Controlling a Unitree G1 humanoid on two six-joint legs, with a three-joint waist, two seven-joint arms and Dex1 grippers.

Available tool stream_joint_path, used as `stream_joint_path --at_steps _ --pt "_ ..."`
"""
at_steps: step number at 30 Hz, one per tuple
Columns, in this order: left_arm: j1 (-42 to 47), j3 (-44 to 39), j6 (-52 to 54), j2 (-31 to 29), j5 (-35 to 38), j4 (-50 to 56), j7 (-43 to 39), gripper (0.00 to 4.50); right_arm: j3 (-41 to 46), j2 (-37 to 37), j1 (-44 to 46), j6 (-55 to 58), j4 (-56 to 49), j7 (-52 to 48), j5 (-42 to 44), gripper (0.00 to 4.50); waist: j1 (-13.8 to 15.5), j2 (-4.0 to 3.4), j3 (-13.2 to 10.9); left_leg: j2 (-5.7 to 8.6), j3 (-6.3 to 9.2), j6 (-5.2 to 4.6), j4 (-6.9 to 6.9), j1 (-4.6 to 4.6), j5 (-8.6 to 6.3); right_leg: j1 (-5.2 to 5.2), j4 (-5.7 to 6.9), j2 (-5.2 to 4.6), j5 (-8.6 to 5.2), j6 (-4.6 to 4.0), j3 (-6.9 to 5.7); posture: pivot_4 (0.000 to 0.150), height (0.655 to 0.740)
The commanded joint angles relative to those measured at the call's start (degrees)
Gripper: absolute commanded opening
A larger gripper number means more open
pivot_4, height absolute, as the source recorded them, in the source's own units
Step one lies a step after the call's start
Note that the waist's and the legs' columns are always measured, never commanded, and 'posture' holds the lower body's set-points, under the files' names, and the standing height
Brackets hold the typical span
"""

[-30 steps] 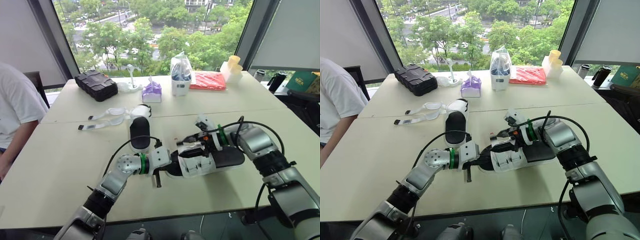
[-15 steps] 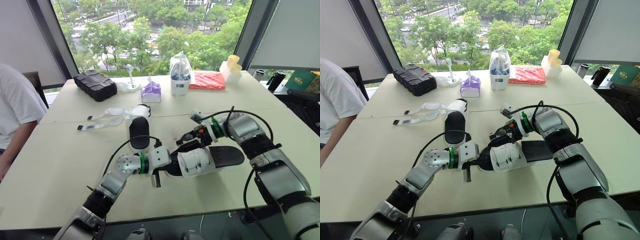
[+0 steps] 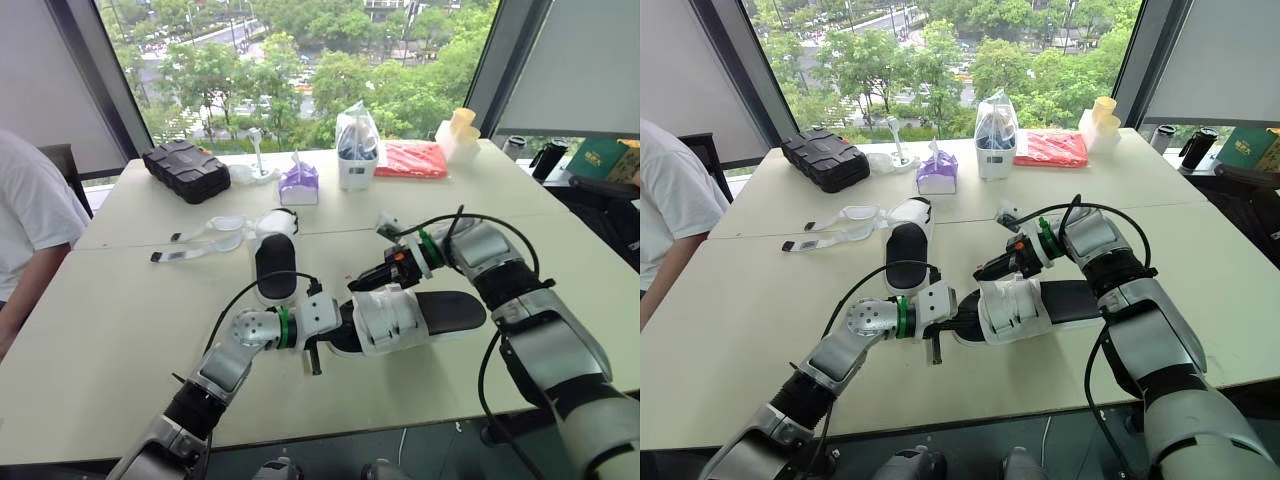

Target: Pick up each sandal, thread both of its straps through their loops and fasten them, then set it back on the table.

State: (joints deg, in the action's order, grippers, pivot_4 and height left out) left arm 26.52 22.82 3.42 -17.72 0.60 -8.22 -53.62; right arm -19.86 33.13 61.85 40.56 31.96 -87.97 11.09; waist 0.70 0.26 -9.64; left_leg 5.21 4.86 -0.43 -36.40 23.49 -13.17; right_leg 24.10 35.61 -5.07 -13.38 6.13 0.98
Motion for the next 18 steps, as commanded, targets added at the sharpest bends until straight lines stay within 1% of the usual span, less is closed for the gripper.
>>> stream_joint_path --at_steps 1,4,7,11,18 --pt "-1.81 3.56 -0.03 -1.82 -2.53 -0.76 -2.52 0.00 5.62 2.82 -0.75 4.78 -12.75 -1.51 6.20 0.10 -0.01 0.00 0.00 0.00 0.00 0.02 0.09 0.00 0.01 0.04 0.00 -0.01 0.00 0.00 0.01 0.150 0.7400" --pt "-2.06 5.29 -2.26 -3.12 -3.66 -1.14 -4.07 0.00 7.26 3.62 -1.68 8.02 -17.87 0.15 8.34 0.10 -0.14 -0.01 0.01 -0.05 0.00 0.07 0.22 -0.01 0.04 0.14 0.03 0.01 0.00 -0.01 0.02 0.150 0.7400" --pt "-1.86 6.09 -3.61 -3.29 -4.43 -2.17 -4.50 0.00 6.86 3.42 -2.12 7.64 -18.11 1.68 8.00 0.10 -0.13 -0.01 0.01 -0.04 -0.05 0.09 0.21 -0.01 0.06 0.21 0.16 0.00 -0.01 -0.01 0.10 0.150 0.7400" --pt "-1.50 5.89 -4.22 -2.87 -4.69 -2.99 -4.69 0.00 5.04 1.75 -1.20 3.80 -12.77 3.17 5.73 0.10 -0.10 -0.01 0.02 -0.03 -0.07 0.09 0.17 -0.02 0.07 0.20 0.18 -0.01 -0.01 -0.01 0.11 0.150 0.7400" --pt "-1.63 5.78 -4.34 -2.72 -4.86 -2.90 -4.86 0.00 1.74 -2.44 1.28 -6.37 2.12 4.34 -0.54 0.10 -0.08 -0.01 0.02 -0.02 -0.08 0.12 0.16 -0.04 0.10 0.20 0.24 0.00 -0.01 -0.01 0.11 0.150 0.7400"
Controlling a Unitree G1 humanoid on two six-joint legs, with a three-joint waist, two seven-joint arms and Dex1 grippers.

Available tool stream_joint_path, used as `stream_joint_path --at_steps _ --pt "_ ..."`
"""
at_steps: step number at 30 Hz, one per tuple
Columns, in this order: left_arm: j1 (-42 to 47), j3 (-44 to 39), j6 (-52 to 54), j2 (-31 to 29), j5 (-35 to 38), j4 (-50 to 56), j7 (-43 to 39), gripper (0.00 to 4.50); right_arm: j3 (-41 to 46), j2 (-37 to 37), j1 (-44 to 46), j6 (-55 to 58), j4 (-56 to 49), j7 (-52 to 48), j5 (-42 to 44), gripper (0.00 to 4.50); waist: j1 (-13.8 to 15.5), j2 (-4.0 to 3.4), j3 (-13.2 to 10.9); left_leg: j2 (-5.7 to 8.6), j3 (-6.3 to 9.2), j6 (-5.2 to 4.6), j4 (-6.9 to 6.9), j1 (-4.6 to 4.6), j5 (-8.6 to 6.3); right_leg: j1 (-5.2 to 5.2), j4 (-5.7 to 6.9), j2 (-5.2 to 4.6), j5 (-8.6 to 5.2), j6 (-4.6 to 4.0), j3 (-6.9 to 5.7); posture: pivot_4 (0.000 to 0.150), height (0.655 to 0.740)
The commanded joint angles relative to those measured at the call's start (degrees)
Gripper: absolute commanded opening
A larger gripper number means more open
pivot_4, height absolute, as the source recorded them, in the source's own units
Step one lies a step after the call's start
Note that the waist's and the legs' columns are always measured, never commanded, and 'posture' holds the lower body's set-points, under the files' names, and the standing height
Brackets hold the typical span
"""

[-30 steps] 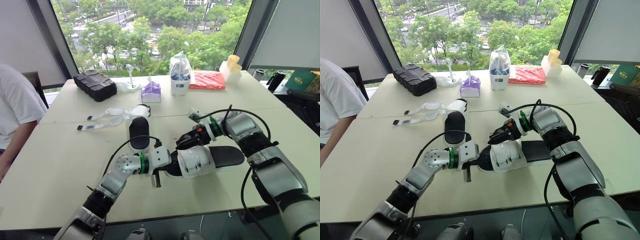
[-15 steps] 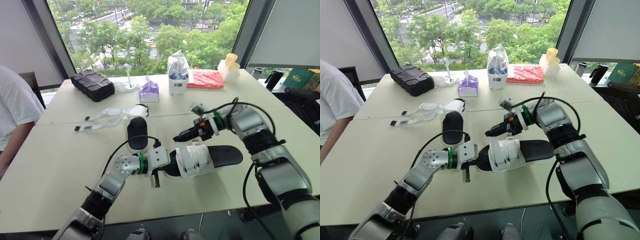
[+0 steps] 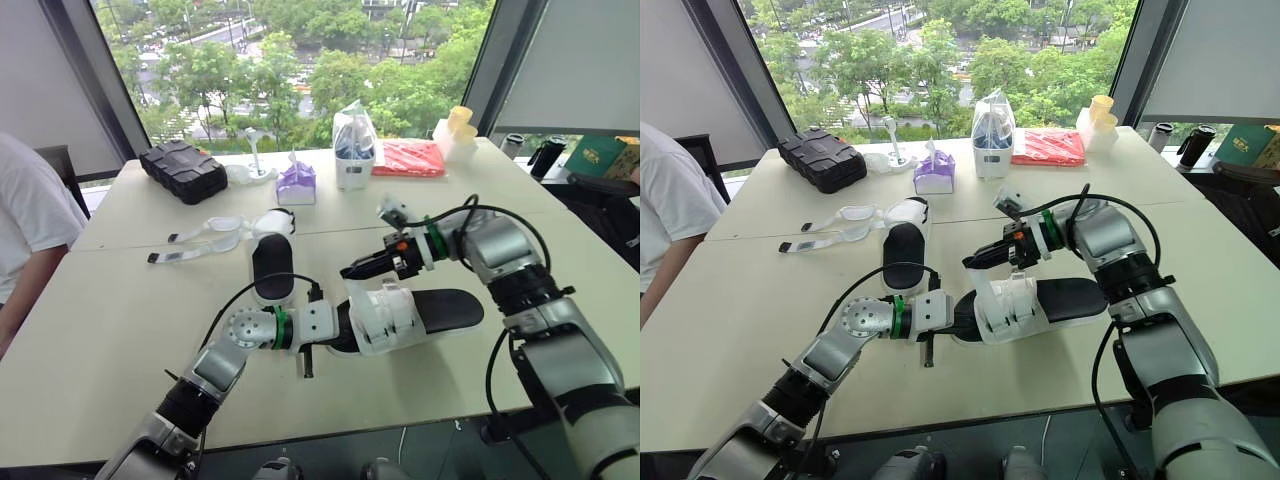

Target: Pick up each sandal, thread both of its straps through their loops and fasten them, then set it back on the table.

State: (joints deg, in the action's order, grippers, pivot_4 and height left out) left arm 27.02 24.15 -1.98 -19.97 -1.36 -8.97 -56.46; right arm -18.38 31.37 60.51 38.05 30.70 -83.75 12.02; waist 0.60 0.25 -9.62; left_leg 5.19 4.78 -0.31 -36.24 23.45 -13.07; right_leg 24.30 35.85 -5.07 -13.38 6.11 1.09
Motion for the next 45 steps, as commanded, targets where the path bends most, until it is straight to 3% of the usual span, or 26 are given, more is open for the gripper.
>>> stream_joint_path --at_steps 1,9,19,24,37,41,45 --pt "-2.22 4.44 1.11 -0.49 -2.92 -2.07 -2.00 0.00 -0.11 -1.03 2.84 -5.51 5.54 0.25 -2.50 0.10 -0.01 0.00 0.00 0.00 0.00 0.00 0.00 0.00 0.00 0.00 0.01 0.01 0.00 0.00 0.00 0.150 0.7400" --pt "-3.39 4.18 2.13 -0.65 -2.92 -0.60 -1.53 0.00 0.28 -2.38 4.66 -12.37 17.94 0.04 -6.62 0.10 -0.06 -0.03 0.02 0.01 -0.01 0.02 0.00 -0.06 0.02 -0.02 0.08 0.03 0.00 0.00 0.02 0.150 0.7400" --pt "-3.24 4.33 2.20 -0.56 -2.92 -0.84 -1.91 0.00 6.27 -1.42 6.68 -1.76 6.72 -2.26 -0.53 0.10 -0.02 -0.04 0.02 0.01 0.00 0.04 0.01 -0.07 0.02 0.01 0.13 0.02 0.00 0.00 0.04 0.150 0.7400" --pt "-2.86 4.50 1.98 -0.47 -2.90 -1.31 -2.19 0.00 5.94 -0.99 5.92 -2.89 6.94 -1.11 -1.70 0.10 -0.07 -0.04 0.02 0.01 -0.01 0.04 -0.03 -0.07 0.02 0.00 0.17 0.02 0.00 -0.01 0.04 0.150 0.7400" --pt "-2.82 4.50 1.91 -0.59 -3.14 -1.30 -2.22 0.00 3.28 -3.25 5.75 -12.67 20.39 2.20 -8.22 0.10 -0.26 -0.04 0.03 0.02 -0.02 0.07 -0.02 -0.09 0.05 0.00 0.20 0.04 0.00 -0.01 0.05 0.150 0.7400" --pt "-2.96 4.43 1.92 -0.73 -3.31 -1.00 -2.00 0.00 0.68 -4.81 4.38 -19.73 23.62 7.32 -13.49 0.10 -0.42 -0.07 0.14 0.02 -0.03 0.07 -0.03 -0.14 0.05 -0.05 0.21 0.06 0.00 0.00 0.06 0.150 0.7400" --pt "-3.09 4.18 1.99 -0.72 -3.40 -0.92 -1.87 0.00 -0.30 -5.55 3.80 -22.51 25.71 9.92 -16.16 0.10 -0.70 -0.02 0.32 0.02 -0.02 0.08 0.01 -0.58 0.04 -0.52 0.20 0.07 0.00 -0.01 0.05 0.150 0.7400"
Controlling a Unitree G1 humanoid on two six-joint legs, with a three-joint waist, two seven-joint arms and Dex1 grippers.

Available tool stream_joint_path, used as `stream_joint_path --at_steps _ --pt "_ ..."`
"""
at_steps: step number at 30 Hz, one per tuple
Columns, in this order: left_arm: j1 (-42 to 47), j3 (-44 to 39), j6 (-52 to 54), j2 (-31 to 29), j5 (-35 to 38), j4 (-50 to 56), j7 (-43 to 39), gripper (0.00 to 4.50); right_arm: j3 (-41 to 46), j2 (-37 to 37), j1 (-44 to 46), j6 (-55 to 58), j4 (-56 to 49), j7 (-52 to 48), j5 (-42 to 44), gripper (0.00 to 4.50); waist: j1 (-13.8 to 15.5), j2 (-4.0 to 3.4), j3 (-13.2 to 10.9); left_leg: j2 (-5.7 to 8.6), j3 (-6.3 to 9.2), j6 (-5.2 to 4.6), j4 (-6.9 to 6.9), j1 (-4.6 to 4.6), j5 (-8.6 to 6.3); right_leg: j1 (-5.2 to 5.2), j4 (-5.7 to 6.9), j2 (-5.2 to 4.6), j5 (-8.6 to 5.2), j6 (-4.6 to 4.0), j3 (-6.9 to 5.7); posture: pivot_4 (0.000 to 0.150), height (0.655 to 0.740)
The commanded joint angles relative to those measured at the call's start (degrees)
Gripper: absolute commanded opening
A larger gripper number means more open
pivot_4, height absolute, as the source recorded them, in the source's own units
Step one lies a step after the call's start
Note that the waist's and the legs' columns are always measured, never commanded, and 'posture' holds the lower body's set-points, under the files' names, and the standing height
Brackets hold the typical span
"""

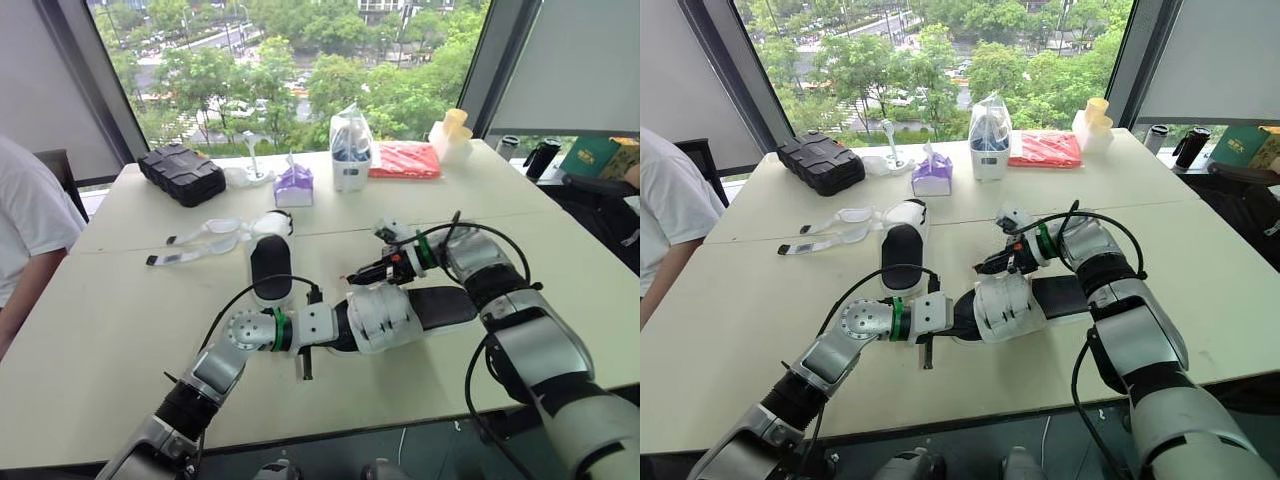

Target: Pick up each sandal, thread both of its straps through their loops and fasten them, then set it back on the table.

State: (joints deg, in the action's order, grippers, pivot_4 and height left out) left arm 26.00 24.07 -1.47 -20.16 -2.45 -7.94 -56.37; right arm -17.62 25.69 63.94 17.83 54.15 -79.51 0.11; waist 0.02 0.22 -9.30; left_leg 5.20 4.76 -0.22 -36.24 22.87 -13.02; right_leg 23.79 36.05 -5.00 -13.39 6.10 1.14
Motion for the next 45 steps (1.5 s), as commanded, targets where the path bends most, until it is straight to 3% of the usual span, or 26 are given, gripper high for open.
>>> stream_joint_path --at_steps 1,4,10,11,18,21,23,28,33,38,45 --pt "-2.14 4.19 1.49 -0.51 -2.37 -1.90 -1.99 0.00 -1.55 0.03 0.23 -3.02 2.77 6.65 -5.14 0.10 -0.28 -0.01 0.02 0.00 0.00 0.03 0.08 -0.44 -0.03 -0.44 -0.10 0.00 -0.01 -0.01 -0.01 0.150 0.7400" --pt "-2.18 3.99 1.43 -0.35 -2.58 -1.99 -2.07 0.00 -2.81 -0.36 -0.21 -4.90 3.87 8.66 -7.37 1.03 -0.54 0.03 0.05 -0.01 0.08 0.13 0.04 -0.79 -0.11 -0.93 -0.19 0.00 -0.15 -0.17 -0.08 0.150 0.7400" --pt "-1.94 3.71 1.27 -0.02 -2.83 -2.34 -2.20 0.00 -4.73 -1.25 -0.92 -8.54 4.07 11.95 -11.52 4.09 -0.46 -0.02 0.14 0.05 0.10 -0.04 0.19 -0.76 -0.05 -0.63 -0.20 -0.01 -0.12 0.07 -0.09 0.150 0.7400" --pt "-1.91 3.66 1.26 0.03 -2.86 -2.39 -2.22 0.00 -4.72 -1.52 -0.84 -9.01 4.20 12.58 -12.01 4.44 -0.47 -0.03 0.14 0.05 0.10 -0.05 0.20 -0.74 -0.06 -0.61 -0.22 -0.01 -0.12 0.07 -0.09 0.150 0.7400" --pt "-1.96 3.60 1.34 0.22 -2.93 -2.42 -2.06 0.00 -3.16 -3.19 1.68 -13.68 7.27 23.92 -15.21 4.44 -0.60 -0.01 0.23 0.06 0.10 -0.05 0.19 -0.73 -0.07 -0.65 -0.27 -0.02 -0.12 0.07 -0.07 0.150 0.7400" --pt "-2.02 3.56 1.44 0.32 -2.96 -2.30 -1.83 0.00 -1.37 -1.77 2.84 -18.28 5.79 28.53 -15.25 4.44 -0.55 -0.03 0.23 0.07 0.10 -0.06 0.20 -0.64 -0.07 -0.59 -0.26 -0.02 -0.12 0.07 -0.06 0.150 0.7400" --pt "-1.94 2.87 1.50 0.39 -2.62 -2.05 -1.31 0.00 1.10 1.24 1.46 -24.17 -0.54 30.17 -13.72 4.44 -0.37 -0.06 0.20 0.10 0.10 -0.06 0.18 -0.48 -0.05 -0.54 -0.22 -0.03 -0.11 0.07 -0.06 0.150 0.7400" --pt "-1.18 0.26 2.18 0.38 -1.31 -1.43 -0.14 0.00 4.51 11.86 -8.71 -34.56 -18.87 34.39 -15.38 4.44 0.67 -0.07 0.19 0.12 0.10 -0.07 0.21 -0.37 -0.06 -0.47 -0.33 -0.04 -0.12 0.09 -0.07 0.150 0.7400" --pt "-0.17 -2.78 4.42 0.17 1.91 1.11 0.34 0.00 7.55 22.40 -19.16 -45.74 -27.86 39.01 -17.64 4.44 0.52 -0.04 0.12 0.07 0.05 -0.09 0.22 -0.38 -0.05 -0.56 -0.46 -0.03 -0.13 0.09 -0.07 0.150 0.7400" --pt "1.22 -5.76 7.88 -0.09 5.86 4.85 0.39 0.00 7.28 29.58 -28.15 -60.49 -30.07 45.02 -22.46 4.44 -0.31 -0.03 -0.07 0.00 -0.05 -0.10 0.23 -0.37 -0.04 -0.53 -0.49 -0.03 -0.14 0.10 0.01 0.150 0.7400" --pt "2.70 -10.35 15.17 -2.23 11.62 10.30 -0.67 0.00 6.13 31.02 -31.05 -74.27 -27.63 54.57 -30.59 4.44 -0.95 -0.05 -0.30 -0.03 -0.12 -0.11 0.24 -0.37 -0.04 -0.50 -0.49 0.01 -0.14 0.11 0.08 0.150 0.7400"
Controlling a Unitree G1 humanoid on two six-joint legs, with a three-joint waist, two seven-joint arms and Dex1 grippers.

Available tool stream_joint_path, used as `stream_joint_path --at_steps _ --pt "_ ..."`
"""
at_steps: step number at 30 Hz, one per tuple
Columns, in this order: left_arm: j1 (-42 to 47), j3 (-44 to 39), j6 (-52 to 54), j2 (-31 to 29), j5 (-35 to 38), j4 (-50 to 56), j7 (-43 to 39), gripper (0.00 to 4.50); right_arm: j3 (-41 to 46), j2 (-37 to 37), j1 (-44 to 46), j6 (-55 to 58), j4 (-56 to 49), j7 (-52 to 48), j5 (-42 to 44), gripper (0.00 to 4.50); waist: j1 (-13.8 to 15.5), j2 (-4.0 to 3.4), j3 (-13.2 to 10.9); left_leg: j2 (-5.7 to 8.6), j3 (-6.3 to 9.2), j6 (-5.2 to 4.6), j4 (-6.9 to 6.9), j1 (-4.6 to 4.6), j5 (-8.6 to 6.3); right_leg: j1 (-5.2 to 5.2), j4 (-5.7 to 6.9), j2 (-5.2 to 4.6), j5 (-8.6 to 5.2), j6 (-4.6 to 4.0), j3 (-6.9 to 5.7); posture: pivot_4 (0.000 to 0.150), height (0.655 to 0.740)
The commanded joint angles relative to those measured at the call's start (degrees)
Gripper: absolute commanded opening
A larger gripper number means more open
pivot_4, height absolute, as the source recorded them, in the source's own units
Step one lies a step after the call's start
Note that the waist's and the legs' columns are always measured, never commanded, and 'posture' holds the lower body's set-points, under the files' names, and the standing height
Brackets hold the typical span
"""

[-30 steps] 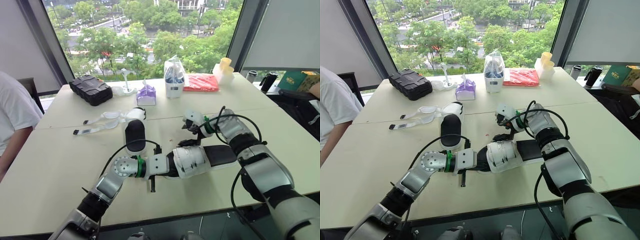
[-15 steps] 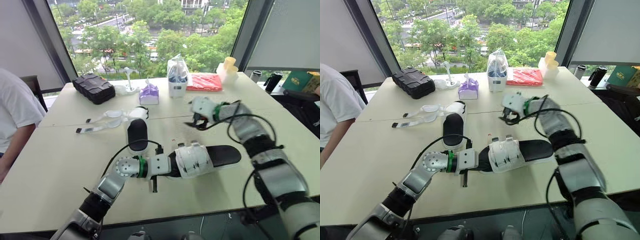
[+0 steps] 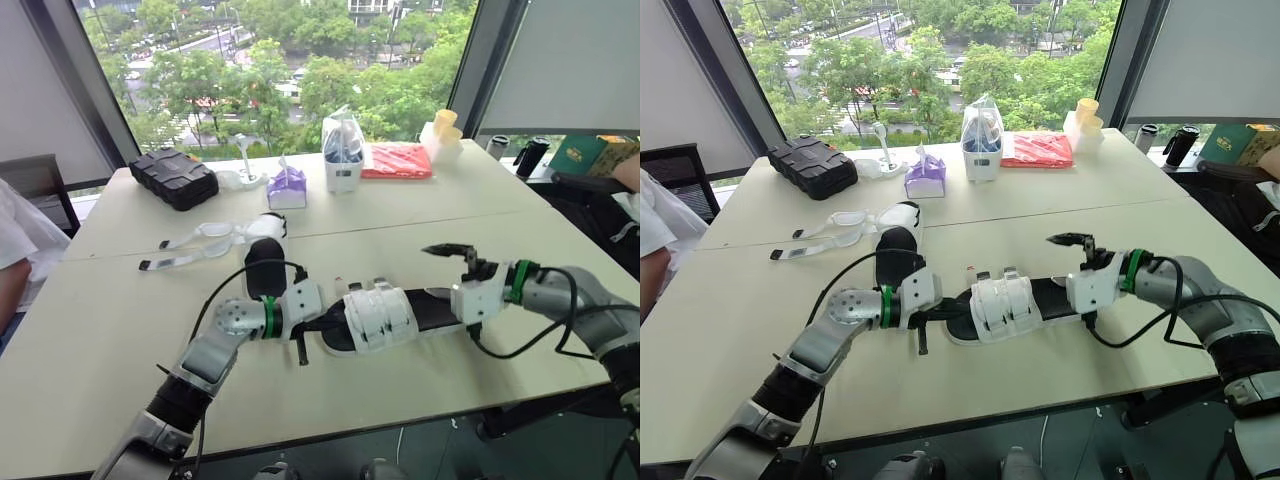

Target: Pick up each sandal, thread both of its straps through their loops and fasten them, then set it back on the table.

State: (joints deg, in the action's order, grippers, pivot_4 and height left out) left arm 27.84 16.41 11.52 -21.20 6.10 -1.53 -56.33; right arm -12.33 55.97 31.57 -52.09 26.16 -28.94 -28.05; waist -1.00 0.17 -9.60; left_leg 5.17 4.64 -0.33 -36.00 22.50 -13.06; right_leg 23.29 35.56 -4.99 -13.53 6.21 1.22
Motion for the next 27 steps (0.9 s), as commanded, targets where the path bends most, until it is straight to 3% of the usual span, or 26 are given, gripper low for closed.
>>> stream_joint_path --at_steps 1,13,16,23,27 --pt "0.74 -3.38 3.34 -1.95 3.97 4.86 -1.04 0.00 0.33 0.31 1.73 -6.07 1.10 5.20 -3.55 4.44 0.13 0.02 -0.02 0.00 0.00 0.00 -0.01 0.00 0.00 0.00 0.00 0.01 0.00 0.00 0.00 0.150 0.7400" --pt "-3.13 -9.18 10.93 -6.09 9.79 11.68 2.13 0.00 -10.27 -11.67 17.80 -20.72 10.50 26.98 -26.76 4.44 0.35 0.23 -0.36 0.00 0.02 0.05 0.03 -0.02 0.03 0.06 0.06 0.18 -0.08 -0.16 0.09 0.150 0.7400" --pt "-3.96 -9.34 11.63 -6.34 10.14 13.16 3.26 0.00 -13.44 -12.85 21.54 -22.18 12.31 32.34 -31.83 3.56 0.32 0.24 -0.41 0.01 0.06 0.08 0.05 -0.01 0.04 0.06 0.05 0.20 -0.10 -0.21 0.10 0.150 0.7400" --pt "-4.45 -9.34 11.55 -6.30 9.47 14.19 5.93 0.00 -17.67 -12.67 25.35 -20.92 16.55 38.09 -35.84 0.05 0.16 0.25 -0.43 0.02 0.02 0.43 0.15 -0.01 0.25 0.15 0.12 0.22 -0.10 -0.23 0.16 0.150 0.7400" --pt "-3.85 -8.37 10.76 -5.91 8.32 13.57 7.51 0.00 -15.40 -13.45 25.09 -15.00 19.04 32.60 -28.77 0.05 0.06 0.25 -0.44 0.00 0.03 0.38 0.16 -0.01 0.22 0.15 0.14 0.23 -0.10 -0.23 0.16 0.150 0.7400"
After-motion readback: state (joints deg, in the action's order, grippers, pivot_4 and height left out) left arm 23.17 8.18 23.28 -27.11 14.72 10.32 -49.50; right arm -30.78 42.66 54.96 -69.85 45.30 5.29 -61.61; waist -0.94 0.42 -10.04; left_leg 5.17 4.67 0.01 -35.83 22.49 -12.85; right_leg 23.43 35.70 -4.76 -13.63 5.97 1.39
